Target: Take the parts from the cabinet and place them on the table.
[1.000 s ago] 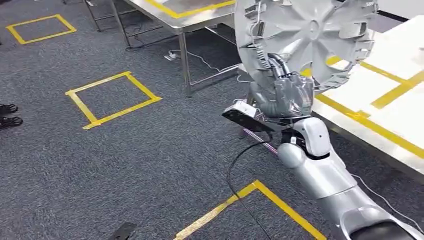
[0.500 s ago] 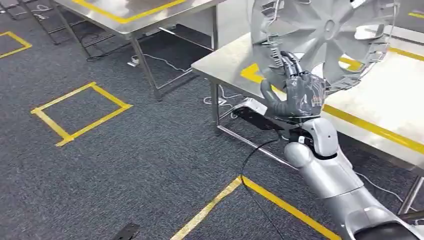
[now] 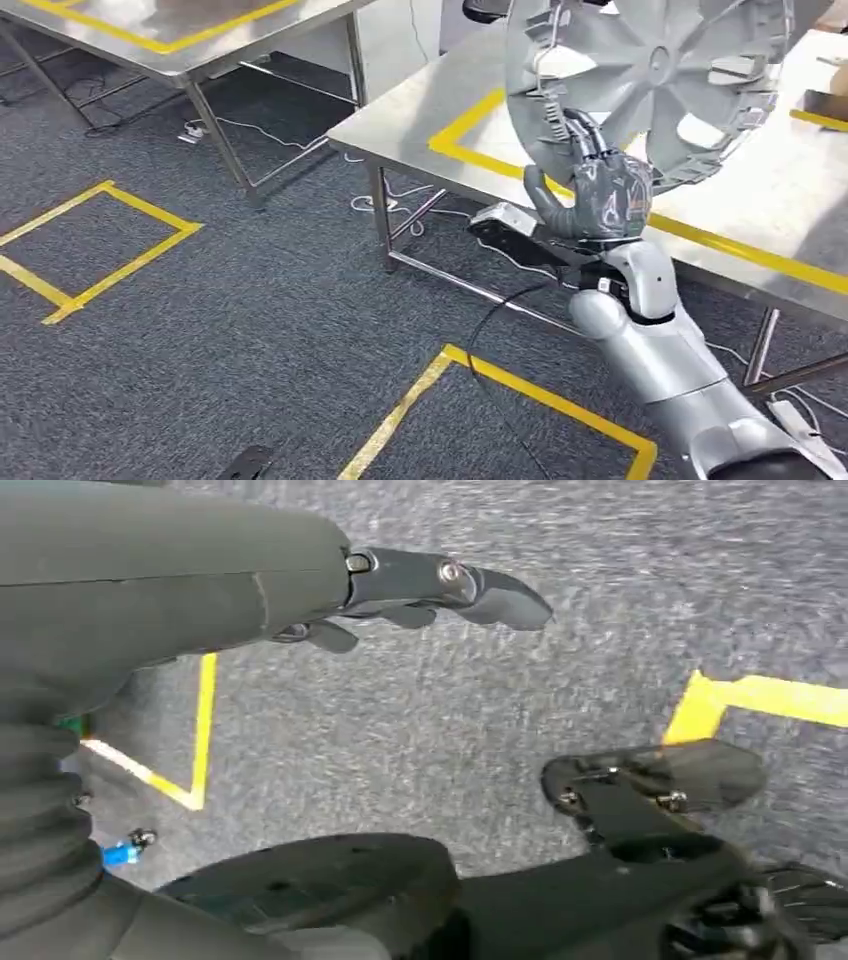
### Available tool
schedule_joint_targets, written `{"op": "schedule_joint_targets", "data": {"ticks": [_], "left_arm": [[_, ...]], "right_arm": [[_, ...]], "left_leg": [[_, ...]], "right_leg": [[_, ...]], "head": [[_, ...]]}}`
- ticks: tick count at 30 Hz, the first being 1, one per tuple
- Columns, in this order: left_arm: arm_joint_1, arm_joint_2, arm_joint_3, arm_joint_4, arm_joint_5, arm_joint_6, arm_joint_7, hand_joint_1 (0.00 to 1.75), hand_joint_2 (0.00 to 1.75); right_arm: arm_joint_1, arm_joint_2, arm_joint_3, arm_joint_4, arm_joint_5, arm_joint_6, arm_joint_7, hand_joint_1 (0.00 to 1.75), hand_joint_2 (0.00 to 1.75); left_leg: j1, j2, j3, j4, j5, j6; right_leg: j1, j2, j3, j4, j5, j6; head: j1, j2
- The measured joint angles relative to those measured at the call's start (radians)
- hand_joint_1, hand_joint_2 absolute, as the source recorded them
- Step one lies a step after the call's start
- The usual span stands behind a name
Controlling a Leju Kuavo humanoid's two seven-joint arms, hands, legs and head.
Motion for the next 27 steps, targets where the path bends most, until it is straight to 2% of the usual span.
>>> {"op": "schedule_joint_targets", "data": {"ticks": [1,2,3,4,5,6,7,8,10,11,12,13,14,17,18,19,20,21,22,23,24,25,26,27], "left_arm": [[0.003,0.000,0.000,0.000,0.000,0.000,0.000,0.00,1.75],[0.004,0.001,0.000,0.000,-0.001,0.000,0.000,0.00,1.75],[0.003,0.001,0.000,0.000,-0.001,0.000,0.000,0.00,1.75],[0.003,0.000,0.000,0.000,-0.001,0.000,0.000,0.00,1.75],[0.003,0.000,0.000,0.000,-0.001,0.000,0.000,0.00,1.75],[0.003,-0.001,0.000,0.000,-0.001,0.000,0.000,0.00,1.75],[0.003,0.000,0.000,0.000,-0.001,0.000,0.000,0.00,1.75],[0.002,0.000,0.000,0.000,-0.003,0.000,0.000,0.00,1.75],[0.001,0.001,0.000,0.000,-0.003,0.000,0.000,0.00,1.75],[0.002,0.001,0.000,0.000,-0.004,0.000,0.000,0.00,1.75],[0.001,0.001,0.000,0.000,-0.004,0.000,0.000,0.00,1.75],[-0.001,0.001,0.000,0.000,-0.004,0.000,0.000,0.00,1.75],[-0.001,0.001,0.000,0.000,-0.004,0.000,0.000,0.00,1.75],[-0.001,0.001,0.000,0.000,-0.004,0.000,0.000,0.00,1.75],[-0.001,0.001,0.000,0.000,-0.004,0.000,0.000,0.00,1.75],[-0.001,0.001,0.000,0.000,-0.004,0.000,0.000,0.00,1.75],[0.003,0.000,0.000,0.000,-0.004,0.000,0.000,0.00,1.75],[0.002,0.000,0.000,0.000,-0.004,0.000,0.000,0.00,1.75],[0.001,0.000,0.000,0.000,-0.005,0.000,0.000,0.00,1.75],[0.000,0.000,0.000,0.000,-0.005,0.000,0.000,0.00,1.75],[0.000,0.001,0.000,0.000,-0.005,0.000,0.000,0.00,1.75],[0.000,0.000,0.000,0.000,-0.005,0.000,0.000,0.00,1.75],[0.001,-0.002,0.000,0.000,-0.005,0.000,0.000,0.00,1.75],[0.001,-0.001,0.000,0.000,-0.006,-0.001,0.000,0.00,1.75]], "right_arm": [[0.001,0.000,0.001,0.000,0.001,0.000,0.000,1.75,1.75],[0.003,0.000,0.001,0.000,0.002,0.000,-0.001,1.75,1.75],[0.006,0.000,0.001,0.000,0.002,0.000,0.000,1.75,1.75],[0.008,0.000,0.001,0.000,0.002,0.000,0.000,1.75,1.75],[0.008,0.000,0.000,0.000,0.002,0.000,0.000,1.75,1.75],[0.007,-0.001,0.000,-0.001,0.002,0.000,0.000,1.75,1.75],[0.007,-0.001,0.000,-0.004,0.002,0.000,0.000,1.75,1.75],[0.005,-0.001,0.000,-0.005,0.002,0.000,0.000,1.75,1.75],[0.006,-0.001,0.000,-0.007,0.003,0.000,-0.001,1.75,1.75],[0.006,-0.002,-0.001,-0.007,0.002,0.000,0.000,1.75,1.75],[0.006,-0.002,-0.002,-0.008,0.002,0.000,0.001,1.75,1.75],[0.006,-0.002,-0.001,-0.008,0.002,0.000,0.001,1.75,1.75],[0.005,-0.002,-0.002,-0.008,0.002,0.000,0.001,1.75,1.75],[0.005,-0.002,-0.002,-0.008,0.002,0.000,0.001,1.75,1.75],[0.005,-0.002,-0.002,-0.008,0.002,0.000,0.001,1.75,1.75],[0.003,-0.002,-0.002,-0.008,0.003,0.000,0.001,1.75,1.75],[0.007,-0.002,-0.001,-0.008,0.003,0.000,0.001,1.75,1.75],[0.008,-0.002,-0.001,-0.008,0.003,0.001,0.001,1.75,1.75],[0.008,-0.002,-0.001,-0.008,0.003,0.001,0.001,1.75,1.75],[0.007,-0.002,-0.001,-0.008,0.003,0.001,0.000,1.75,1.75],[0.006,-0.002,-0.001,-0.008,0.003,0.001,0.000,1.75,1.75],[0.004,-0.002,-0.001,-0.008,0.003,0.000,0.001,1.75,1.75],[0.003,-0.002,-0.001,-0.008,0.003,0.001,0.001,1.75,1.75],[0.004,-0.002,-0.001,-0.008,0.003,0.001,0.001,1.75,1.75]], "left_leg": [[-0.001,0.012,0.000,0.000,-0.001,0.001],[-0.002,0.024,0.001,0.001,-0.002,0.003],[-0.002,0.034,0.002,0.001,-0.003,0.002],[-0.002,0.043,0.004,0.001,-0.005,0.001],[-0.002,0.052,0.006,0.001,-0.007,-0.001],[-0.002,0.060,0.011,0.001,-0.010,-0.005],[-0.006,0.066,0.016,0.001,-0.014,-0.012],[-0.014,0.075,0.016,0.002,-0.018,-0.018],[-0.015,0.089,0.021,0.001,-0.020,-0.023],[-0.013,0.099,0.024,-0.003,-0.021,-0.028],[-0.012,0.108,0.028,-0.002,-0.026,-0.035],[-0.008,0.075,0.025,0.008,-0.036,-0.042],[-0.007,0.059,0.018,0.023,-0.048,-0.044],[-0.007,0.057,0.017,0.026,-0.050,-0.044],[-0.008,0.050,0.010,0.040,-0.059,-0.044],[-0.007,0.035,-0.027,0.116,-0.100,-0.047],[-0.007,0.029,-0.125,0.294,-0.161,-0.050],[-0.007,0.028,-0.133,0.287,-0.131,-0.050],[-0.005,0.026,-0.112,0.234,-0.086,-0.048],[-0.003,0.019,-0.077,0.158,-0.040,-0.047],[0.003,-0.007,-0.039,0.079,-0.001,-0.049],[0.011,-0.054,-0.017,0.031,-0.001,-0.050],[0.014,-0.054,-0.009,0.007,-0.007,-0.047],[0.008,-0.048,-0.011,0.013,-0.006,-0.043]], "right_leg": [[0.000,-0.008,-0.040,0.085,-0.034,0.002],[0.000,-0.013,-0.067,0.143,-0.049,0.004],[0.000,-0.015,-0.069,0.149,-0.041,0.005],[0.000,-0.017,-0.048,0.114,-0.015,0.005],[0.000,-0.022,-0.009,0.041,0.022,0.004],[0.000,-0.042,0.046,-0.059,0.063,0.002],[0.004,-0.090,0.090,-0.138,0.078,0.001],[0.012,-0.092,0.100,-0.147,0.070,-0.009],[0.012,-0.070,0.096,-0.147,0.070,-0.019],[0.014,-0.058,0.093,-0.146,0.070,-0.024],[0.011,-0.046,0.095,-0.150,0.073,-0.032],[0.005,-0.037,0.098,-0.153,0.074,-0.036],[0.003,-0.032,0.098,-0.153,0.074,-0.039],[0.002,-0.032,0.098,-0.153,0.074,-0.039],[0.002,-0.029,0.098,-0.153,0.074,-0.040],[0.001,-0.021,0.098,-0.153,0.074,-0.046],[0.000,0.008,0.098,-0.153,0.073,-0.048],[-0.001,0.026,0.099,-0.152,0.073,-0.048],[-0.003,0.039,0.099,-0.151,0.074,-0.046],[-0.005,0.051,0.100,-0.151,0.074,-0.043],[-0.007,0.062,0.101,-0.151,0.073,-0.037],[-0.006,0.072,0.096,-0.148,0.074,-0.027],[-0.005,0.084,0.087,-0.141,0.073,-0.022],[-0.009,0.092,0.086,-0.148,0.079,-0.013]], "head": [[-0.001,0.000],[-0.001,0.000],[0.000,0.000],[0.000,0.000],[0.000,0.000],[0.000,0.000],[0.000,0.000],[-0.002,0.000],[-0.004,0.000],[-0.003,0.000],[-0.003,0.000],[-0.005,0.000],[-0.005,0.000],[-0.005,0.000],[-0.006,0.000],[-0.009,0.000],[-0.012,0.000],[-0.012,0.000],[-0.012,0.000],[-0.012,0.000],[-0.012,0.000],[-0.012,0.000],[-0.012,0.000],[-0.011,0.000]]}}
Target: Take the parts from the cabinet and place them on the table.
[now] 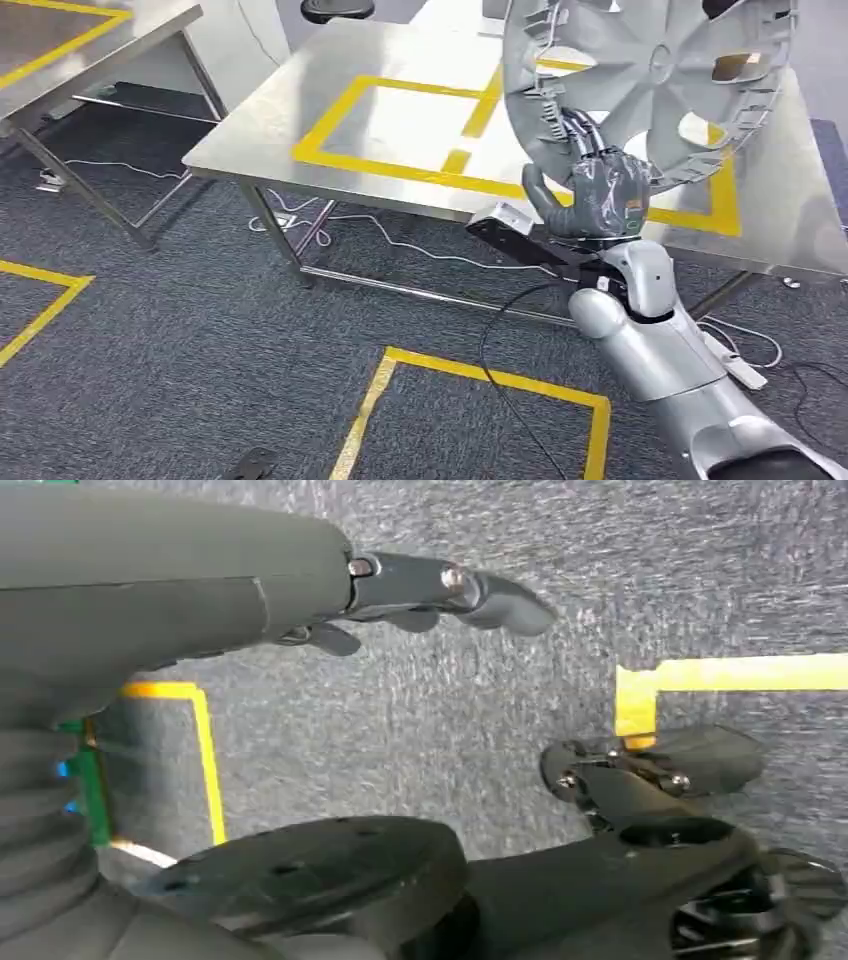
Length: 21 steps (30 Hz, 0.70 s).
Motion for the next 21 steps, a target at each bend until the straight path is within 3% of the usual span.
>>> {"op": "schedule_joint_targets", "data": {"ticks": [2,3,4,5,6,7,8,9,10,12,13,14,15,17,21], "left_arm": [[-0.001,0.002,0.000,0.000,0.000,0.000,0.000,0.00,1.75],[-0.003,0.002,0.000,0.000,-0.001,0.000,0.000,0.00,1.75],[-0.005,0.001,0.000,0.000,-0.001,0.000,0.000,0.00,1.75],[-0.005,0.001,0.000,0.000,-0.001,0.000,0.000,0.00,1.75],[-0.004,0.000,0.000,0.000,-0.001,0.000,0.000,0.00,1.75],[-0.001,0.000,0.000,0.000,-0.001,0.000,0.000,0.00,1.75],[0.000,0.000,0.000,0.000,-0.001,0.000,0.000,0.00,1.75],[0.000,0.000,0.000,0.000,-0.001,0.000,0.000,0.00,1.75],[0.000,0.000,0.000,0.000,-0.001,0.000,0.000,0.00,1.75],[-0.001,0.000,0.000,0.000,-0.001,0.000,0.000,0.00,1.75],[-0.002,0.000,0.000,0.000,-0.001,-0.002,0.000,0.00,1.75],[-0.002,0.000,0.000,0.000,-0.001,-0.003,0.002,0.00,1.75],[-0.003,0.001,0.000,0.000,-0.001,-0.003,0.002,0.00,1.75],[-0.002,0.001,0.000,0.000,0.000,-0.004,0.003,0.00,1.75],[-0.002,0.000,0.000,0.000,0.000,-0.007,0.004,0.00,1.75]], "right_arm": [[0.004,-0.001,-0.002,0.000,0.000,0.000,0.000,1.75,1.75],[0.005,-0.003,-0.004,0.000,0.000,0.000,0.000,1.75,1.75],[0.004,-0.003,-0.005,0.000,0.000,0.000,0.000,1.75,1.75],[0.002,-0.003,-0.005,0.000,0.002,0.000,0.000,1.75,1.75],[0.001,-0.002,-0.004,0.000,0.003,0.000,-0.003,1.75,1.75],[0.002,-0.002,-0.004,0.000,0.005,0.000,-0.003,1.75,1.75],[0.002,-0.002,-0.004,0.000,0.006,0.000,-0.003,1.75,1.75],[0.002,-0.002,-0.004,0.000,0.008,-0.001,-0.001,1.75,1.75],[0.003,-0.002,-0.005,0.000,0.016,-0.003,0.002,1.75,1.75],[0.002,-0.003,-0.005,0.000,0.043,-0.015,0.007,1.75,1.75],[0.002,-0.003,-0.007,0.000,0.055,-0.025,0.010,1.75,1.75],[0.001,-0.003,-0.008,0.000,0.061,-0.035,0.011,1.75,1.75],[0.001,-0.003,-0.008,-0.002,0.064,-0.041,0.012,1.75,1.75],[0.004,-0.004,-0.009,-0.003,0.066,-0.043,0.015,1.75,1.75],[0.005,-0.004,-0.014,-0.003,0.065,-0.043,0.018,1.75,1.75]], "left_leg": [[-0.004,0.016,0.002,-0.001,0.003,0.014],[0.001,0.030,0.002,-0.007,0.007,0.023],[-0.001,0.035,0.003,-0.008,0.007,0.030],[-0.003,0.042,0.003,-0.008,0.007,0.036],[-0.006,0.052,0.004,-0.008,0.006,0.037],[-0.008,0.063,0.004,-0.007,0.004,0.040],[-0.009,0.073,0.004,-0.007,0.003,0.041],[-0.010,0.081,0.007,-0.007,0.002,0.041],[-0.010,0.087,0.008,-0.007,0.001,0.041],[-0.010,0.094,0.015,-0.007,-0.003,0.036],[-0.011,0.099,0.020,-0.007,-0.007,0.030],[-0.018,0.101,0.016,-0.003,-0.009,0.025],[-0.018,0.101,0.017,-0.005,-0.008,0.023],[-0.019,0.101,0.018,-0.006,-0.003,0.042],[-0.019,0.101,0.024,-0.022,0.004,0.031]], "right_leg": [[-0.005,0.016,-0.001,-0.012,0.006,0.013],[-0.006,0.012,-0.009,-0.010,0.003,0.016],[0.003,-0.039,-0.017,0.016,-0.019,0.016],[0.004,-0.076,-0.042,0.076,-0.056,0.017],[0.005,-0.095,-0.082,0.167,-0.098,0.020],[0.005,-0.103,-0.118,0.245,-0.127,0.020],[0.005,-0.106,-0.143,0.299,-0.141,0.021],[0.005,-0.108,-0.144,0.301,-0.130,0.021],[0.005,-0.109,-0.123,0.263,-0.103,0.021],[0.005,-0.114,-0.037,0.104,-0.028,0.017],[0.006,-0.130,0.012,0.009,-0.010,0.015],[0.014,-0.129,0.027,-0.002,-0.019,0.009],[0.012,-0.127,0.025,-0.002,-0.017,0.004],[0.011,-0.124,0.025,-0.006,-0.011,0.007],[0.012,-0.121,0.022,-0.006,-0.012,-0.001]], "head": [[-0.001,0.000],[-0.003,0.000],[0.004,0.000],[0.013,0.000],[0.011,0.000],[0.012,0.000],[0.012,0.000],[0.012,0.000],[0.012,0.000],[0.012,0.000],[0.013,0.000],[0.011,0.000],[0.010,0.000],[0.009,0.000],[0.007,0.000]]}}
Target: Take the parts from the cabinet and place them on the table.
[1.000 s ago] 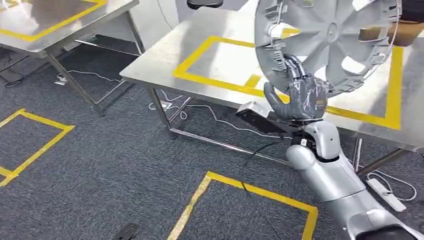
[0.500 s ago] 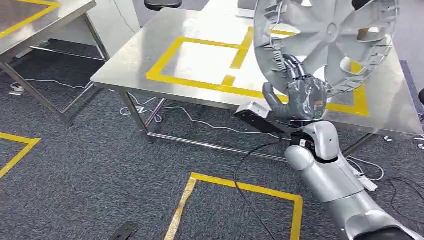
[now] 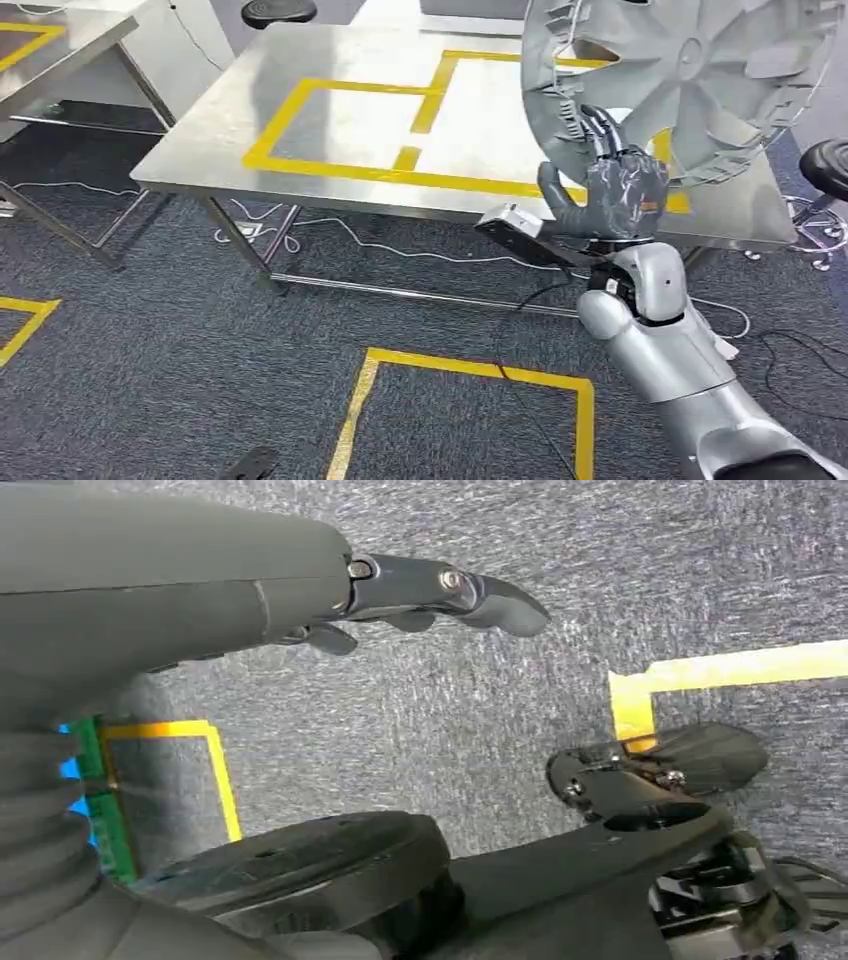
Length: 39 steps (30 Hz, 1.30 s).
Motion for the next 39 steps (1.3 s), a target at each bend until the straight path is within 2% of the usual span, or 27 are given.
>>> {"op": "schedule_joint_targets", "data": {"ticks": [2,5,8,12,21,26,27,28,29,31,32,33,34,35,36,37,38,39], "left_arm": [[0.000,0.000,0.000,0.000,0.000,0.000,0.000,0.00,1.75],[0.001,0.001,0.000,0.000,0.000,-0.001,0.000,0.00,1.75],[0.001,0.001,0.000,0.000,0.000,-0.002,0.000,0.00,1.75],[0.001,0.001,0.000,0.000,-0.001,-0.006,0.003,0.00,1.75],[0.002,0.005,0.000,0.000,-0.003,-0.010,0.010,0.00,1.75],[0.002,0.005,0.000,0.000,-0.005,-0.010,0.012,0.00,1.75],[0.002,0.005,0.000,0.000,-0.006,-0.010,0.013,0.00,1.75],[0.002,0.005,0.000,0.000,-0.006,-0.010,0.013,0.00,1.75],[0.001,0.005,0.000,0.000,-0.006,-0.010,0.013,0.00,1.75],[0.000,0.005,0.000,0.000,-0.009,-0.010,0.013,0.00,1.75],[0.001,0.005,0.000,0.000,-0.009,-0.010,0.013,0.00,1.75],[0.003,0.004,0.000,0.000,-0.009,-0.010,0.013,0.00,1.75],[0.004,0.004,0.000,0.000,-0.009,-0.009,0.013,0.00,1.75],[0.005,0.004,0.000,0.000,-0.010,-0.009,0.013,0.00,1.75],[0.005,0.004,0.000,0.000,-0.010,-0.009,0.013,0.00,1.75],[0.005,0.005,0.000,0.000,-0.011,-0.009,0.013,0.00,1.75],[0.003,0.010,0.000,0.000,-0.012,-0.007,0.013,0.00,1.75],[0.002,0.009,0.000,0.000,-0.012,-0.006,0.013,0.00,1.75]], "right_arm": [[0.001,0.000,0.000,-0.002,0.000,0.000,0.000,1.75,1.75],[0.001,0.000,0.000,-0.002,0.000,0.000,0.000,1.75,1.75],[0.001,0.000,0.000,-0.002,0.000,0.000,0.000,1.75,1.75],[0.001,0.000,-0.001,-0.002,0.000,0.000,0.000,1.75,1.75],[0.001,0.000,-0.001,-0.002,0.000,0.000,-0.005,1.75,1.75],[0.001,0.000,-0.001,-0.003,0.000,0.000,-0.007,1.75,1.75],[0.003,0.000,-0.002,-0.008,0.000,0.000,-0.007,1.75,1.75],[0.003,0.000,-0.004,-0.008,0.000,0.000,-0.007,1.75,1.75],[0.002,0.000,-0.006,-0.008,0.001,0.000,-0.008,1.75,1.75],[0.005,0.000,-0.007,-0.008,0.003,0.000,-0.010,1.75,1.75],[0.008,0.000,-0.007,-0.008,0.003,0.000,-0.010,1.75,1.75],[0.011,0.000,-0.007,-0.008,0.003,0.000,-0.010,1.75,1.75],[0.014,0.000,-0.007,-0.008,0.002,0.000,-0.010,1.75,1.75],[0.014,0.000,-0.007,-0.008,0.002,0.000,-0.010,1.75,1.75],[0.013,0.000,-0.007,-0.008,0.002,0.000,-0.010,1.75,1.75],[0.013,0.000,-0.007,-0.008,0.002,0.000,-0.010,1.75,1.75],[0.008,0.000,-0.007,-0.007,0.003,0.000,-0.010,1.75,1.75],[0.009,0.000,-0.007,-0.008,0.003,0.000,-0.012,1.75,1.75]], "left_leg": [[0.000,0.000,0.000,-0.004,0.003,-0.006],[0.002,0.000,0.000,-0.007,0.006,-0.019],[0.002,0.000,0.000,-0.007,0.007,-0.023],[0.001,0.000,-0.001,-0.007,0.007,-0.024],[-0.007,0.000,-0.004,-0.002,0.004,-0.014],[-0.012,0.000,-0.008,0.000,0.001,0.002],[0.001,0.001,0.002,-0.019,0.013,0.007],[0.001,0.002,0.007,-0.024,0.012,0.010],[0.003,0.002,0.008,-0.024,0.011,0.013],[0.003,0.002,0.012,-0.024,0.006,0.015],[0.005,0.002,0.014,-0.024,0.004,0.014],[0.008,0.001,0.019,-0.024,0.000,0.010],[0.012,0.000,0.026,-0.023,-0.006,0.003],[0.018,-0.001,0.032,-0.021,-0.012,-0.003],[0.025,-0.001,0.041,-0.017,-0.021,-0.013],[0.026,0.000,0.046,-0.013,-0.033,-0.025],[0.022,0.001,0.043,-0.008,-0.039,-0.034],[0.018,0.001,0.044,-0.010,-0.041,-0.038]], "right_leg": [[0.001,0.000,-0.001,0.000,0.000,-0.006],[0.002,-0.001,-0.002,0.000,0.002,-0.009],[0.002,-0.001,-0.002,0.000,0.004,-0.011],[0.001,-0.001,-0.002,-0.001,0.006,-0.010],[-0.007,-0.002,-0.001,-0.005,0.011,-0.003],[-0.011,-0.002,0.002,-0.015,0.014,0.012],[-0.009,-0.001,-0.006,-0.010,0.012,0.014],[-0.008,0.000,-0.012,0.008,-0.004,0.015],[-0.007,0.001,-0.034,0.062,-0.035,0.017],[-0.010,0.001,-0.115,0.233,-0.110,0.023],[-0.011,0.001,-0.143,0.287,-0.122,0.027],[-0.012,0.001,-0.149,0.292,-0.111,0.031],[-0.014,0.000,-0.130,0.251,-0.076,0.035],[-0.017,-0.001,-0.096,0.180,-0.033,0.040],[-0.023,-0.007,-0.047,0.078,0.018,0.047],[-0.024,-0.019,-0.013,0.014,0.023,0.062],[-0.015,-0.014,0.002,0.000,-0.001,0.051],[-0.016,-0.010,-0.001,0.005,-0.004,0.020]], "head": [[0.000,0.000],[0.001,0.000],[0.001,0.000],[0.001,0.000],[0.001,0.000],[0.000,0.000],[0.001,0.000],[0.004,0.000],[0.005,0.000],[0.004,0.000],[0.005,0.000],[0.005,0.000],[0.005,0.000],[0.005,0.000],[0.005,0.000],[0.006,0.000],[0.015,0.000],[0.010,0.000]]}}
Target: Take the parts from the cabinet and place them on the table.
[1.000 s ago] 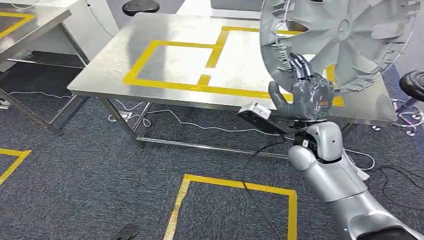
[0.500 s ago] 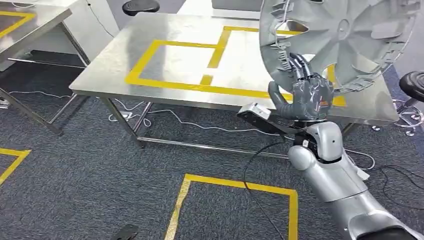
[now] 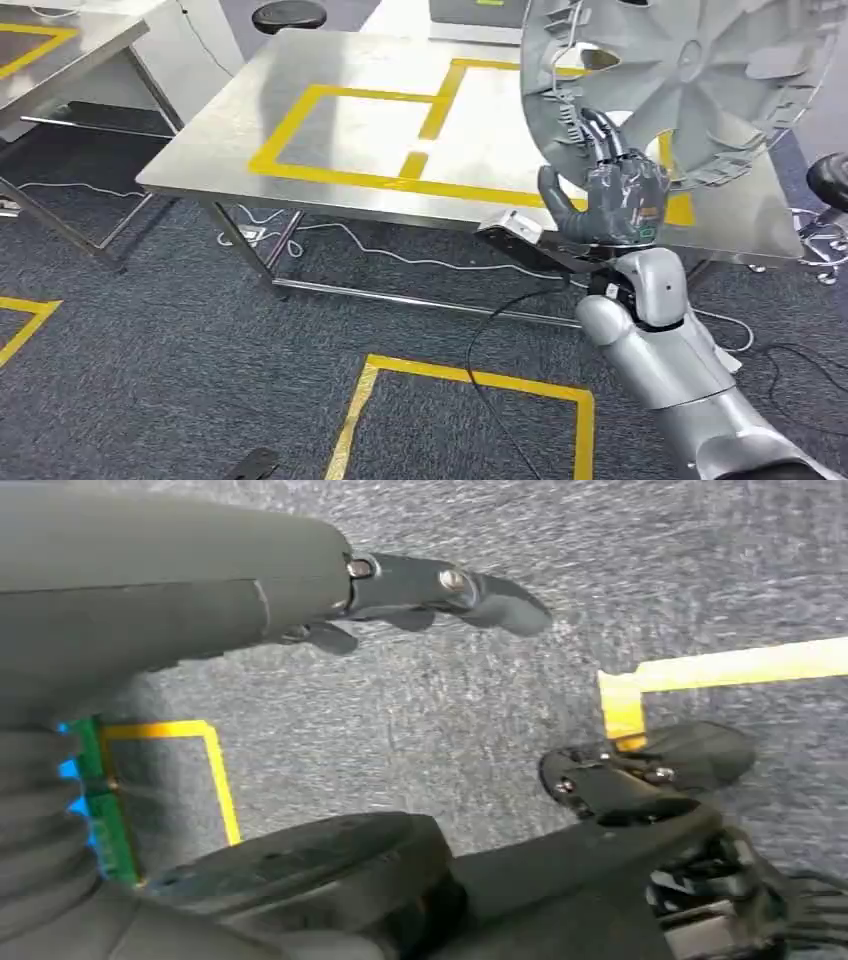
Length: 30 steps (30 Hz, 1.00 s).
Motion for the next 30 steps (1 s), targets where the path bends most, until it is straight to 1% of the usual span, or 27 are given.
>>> {"op": "schedule_joint_targets", "data": {"ticks": [1,3,4,5,7,8,9,10,11,13,14,15,16,17,18,19,20,21,22,23,24,25,26,27,28,29,30], "left_arm": [[0.000,-0.001,0.000,0.000,0.000,0.001,0.000,0.00,1.75],[0.000,-0.001,0.000,0.000,-0.002,0.001,0.000,0.00,1.75],[-0.003,-0.001,0.000,0.000,-0.002,0.002,0.000,0.00,1.75],[-0.006,-0.001,0.000,0.000,-0.003,0.004,0.000,0.00,1.75],[-0.007,-0.001,0.000,0.000,-0.003,0.004,0.000,0.00,1.75],[-0.003,-0.001,0.000,0.000,-0.003,0.004,0.000,0.00,1.75],[0.000,-0.001,0.000,0.000,-0.001,0.004,0.000,0.00,1.75],[-0.001,-0.001,0.000,0.000,0.000,0.003,-0.001,0.00,1.75],[-0.002,-0.001,0.000,0.000,-0.001,0.003,0.000,0.00,1.75],[0.002,0.001,0.000,0.000,-0.001,0.004,0.000,0.00,1.75],[0.005,0.003,0.000,0.000,-0.001,0.004,0.000,0.00,1.75],[0.007,0.003,0.000,0.000,-0.001,0.004,0.000,0.00,1.75],[0.005,0.003,0.000,0.000,-0.001,0.004,0.000,0.00,1.75],[0.003,0.003,0.000,0.000,-0.001,0.004,0.000,0.00,1.75],[0.002,0.005,0.000,0.000,-0.002,0.004,0.000,0.00,1.75],[0.001,0.006,0.000,0.000,-0.002,0.005,0.000,0.00,1.75],[0.003,0.005,0.000,0.000,-0.001,0.006,0.000,0.00,1.75],[0.006,0.005,0.000,0.000,-0.001,0.005,0.000,0.00,1.75],[0.008,0.005,0.000,0.000,-0.001,0.005,0.000,0.00,1.75],[0.012,0.004,0.000,0.000,-0.001,0.005,0.000,0.00,1.75],[0.016,0.004,0.000,0.000,-0.001,0.005,0.000,0.00,1.75],[0.020,0.004,0.000,0.000,-0.001,0.004,0.000,0.00,1.75],[0.021,0.004,0.000,0.000,-0.001,0.004,0.000,0.00,1.75],[0.022,0.005,0.000,0.000,-0.001,0.004,0.000,0.00,1.75],[0.023,0.005,0.000,0.000,-0.001,0.005,0.000,0.00,1.75],[0.025,0.007,0.000,0.000,0.000,0.008,0.000,0.00,1.75],[0.027,0.010,0.000,0.000,0.001,0.009,0.000,0.00,1.75]], "right_arm": [[0.002,-0.001,0.000,0.000,0.000,0.000,-0.001,1.75,1.75],[0.002,-0.003,-0.005,0.000,-0.004,0.000,0.003,1.75,1.75],[0.004,-0.002,-0.006,-0.003,-0.004,0.000,0.004,1.75,1.75],[0.000,-0.002,-0.008,-0.003,-0.004,0.000,0.004,1.75,1.75],[-0.006,-0.002,-0.006,-0.003,-0.001,0.000,0.000,1.75,1.75],[-0.005,-0.002,-0.006,-0.002,0.000,0.000,0.000,1.75,1.75],[-0.002,-0.002,-0.006,-0.002,0.000,0.000,0.001,1.75,1.75],[0.002,-0.002,-0.006,0.000,-0.002,0.000,0.001,1.75,1.75],[0.005,-0.002,-0.006,0.000,-0.002,0.000,0.001,1.75,1.75],[0.007,-0.002,-0.006,0.001,-0.002,0.000,0.001,1.75,1.75],[0.007,-0.002,-0.006,0.002,-0.001,0.000,0.001,1.75,1.75],[0.006,-0.002,-0.006,0.003,0.000,-0.001,0.000,1.75,1.75],[0.006,-0.002,-0.006,0.003,0.000,-0.002,0.001,1.75,1.75],[0.007,-0.002,-0.006,0.003,-0.001,-0.002,0.001,1.75,1.75],[0.003,-0.002,-0.008,0.003,-0.003,-0.002,0.002,1.75,1.75],[0.002,-0.002,-0.008,0.003,-0.003,-0.003,0.001,1.75,1.75],[0.004,-0.002,-0.007,0.003,-0.002,-0.003,-0.002,1.75,1.75],[0.010,-0.002,-0.005,0.005,0.000,-0.003,-0.003,1.75,1.75],[0.021,-0.002,-0.003,0.006,0.000,-0.003,-0.003,1.75,1.75],[0.032,-0.003,-0.003,0.008,0.000,-0.003,-0.003,1.75,1.75],[0.040,-0.003,-0.002,0.010,0.000,-0.003,-0.003,1.75,1.75],[0.045,-0.003,-0.002,0.012,-0.003,-0.003,0.001,1.75,1.75],[0.048,-0.003,-0.002,0.014,-0.005,-0.003,0.003,1.75,1.75],[0.048,-0.003,-0.002,0.014,-0.004,-0.003,0.002,1.75,1.75],[0.047,-0.003,-0.002,0.014,-0.002,-0.003,0.001,1.75,1.75],[0.050,-0.003,-0.002,0.017,0.000,-0.003,0.000,1.75,1.75],[0.052,-0.004,-0.001,0.021,0.000,-0.009,-0.002,1.75,1.75]], "left_leg": [[0.001,0.000,0.005,-0.004,0.000,-0.001],[0.005,0.004,0.015,-0.009,-0.014,-0.013],[0.008,-0.006,0.012,0.003,-0.015,-0.015],[0.006,-0.013,-0.016,0.050,-0.025,-0.016],[0.005,-0.017,-0.127,0.208,-0.058,-0.018],[0.003,-0.017,-0.184,0.275,-0.065,-0.018],[0.000,-0.017,-0.221,0.298,-0.047,-0.016],[-0.003,-0.018,-0.235,0.280,-0.004,-0.010],[-0.008,-0.019,-0.227,0.217,0.066,-0.001],[-0.021,-0.029,-0.185,0.046,0.200,0.025],[-0.025,-0.036,-0.170,0.034,0.184,0.036],[-0.027,-0.036,-0.150,0.005,0.162,0.039],[-0.026,-0.035,-0.134,-0.014,0.134,0.034],[-0.024,-0.033,-0.127,-0.023,0.126,0.038],[-0.022,-0.033,-0.115,-0.030,0.116,0.040],[-0.018,-0.036,-0.096,-0.039,0.112,0.042],[-0.020,-0.039,-0.077,-0.045,0.102,0.047],[-0.020,-0.039,-0.063,-0.048,0.090,0.048],[-0.020,-0.039,-0.046,-0.049,0.076,0.049],[-0.022,-0.040,-0.026,-0.050,0.059,0.050],[-0.022,-0.041,-0.007,-0.050,0.044,0.050],[-0.022,-0.043,0.013,-0.050,0.028,0.050],[-0.022,-0.045,0.036,-0.050,0.010,0.048],[-0.020,-0.045,0.058,-0.050,-0.009,0.045],[-0.020,-0.045,0.082,-0.049,-0.023,0.040],[-0.028,-0.045,0.090,-0.049,-0.043,0.033],[-0.027,-0.045,0.099,-0.020,-0.058,0.029]], "right_leg": [[0.002,0.002,-0.002,0.003,-0.006,-0.010],[0.004,0.014,0.005,0.006,-0.018,-0.029],[0.001,0.018,0.013,0.003,-0.023,-0.038],[0.001,0.020,0.022,0.003,-0.030,-0.045],[0.002,0.027,0.040,0.001,-0.045,-0.054],[0.003,0.032,0.050,0.000,-0.056,-0.056],[0.003,0.038,0.062,0.000,-0.066,-0.056],[0.003,0.042,0.076,-0.002,-0.077,-0.055],[0.002,0.046,0.095,-0.005,-0.089,-0.054],[0.001,0.053,0.128,-0.015,-0.112,-0.047],[0.005,0.058,0.131,-0.022,-0.122,-0.037],[0.004,0.063,0.145,-0.033,-0.126,-0.030],[0.003,0.061,0.154,-0.046,-0.130,-0.024],[0.004,0.059,0.167,-0.044,-0.118,-0.015],[0.004,0.058,0.174,-0.045,-0.116,-0.010],[0.005,0.050,0.157,-0.019,-0.115,-0.013],[0.010,0.039,0.118,0.058,-0.100,-0.027],[0.018,0.039,0.066,0.145,-0.109,-0.037],[0.025,0.039,0.018,0.213,-0.138,-0.045],[0.031,0.040,-0.026,0.259,-0.187,-0.046],[0.034,0.040,-0.055,0.270,-0.230,-0.043],[0.034,0.040,-0.078,0.258,-0.257,-0.038],[0.031,0.039,-0.092,0.217,-0.254,-0.031],[0.026,0.036,-0.095,0.155,-0.209,-0.020],[0.016,0.027,-0.094,0.079,-0.109,-0.007],[0.006,0.002,-0.099,0.001,0.074,0.004],[0.009,-0.004,-0.109,-0.026,0.098,-0.014]], "head": [[-0.010,0.000],[-0.009,0.000],[-0.011,0.000],[-0.013,0.000],[-0.020,0.000],[-0.019,0.000],[-0.020,0.000],[-0.019,0.000],[-0.019,0.000],[-0.020,0.000],[-0.021,0.000],[-0.022,0.000],[-0.027,0.000],[-0.027,0.000],[-0.027,0.000],[-0.024,0.000],[-0.018,0.000],[-0.017,0.000],[-0.018,0.000],[-0.016,0.000],[-0.017,0.000],[-0.016,0.000],[-0.016,0.000],[-0.015,0.000],[-0.015,0.000],[-0.013,0.000],[-0.016,0.000]]}}
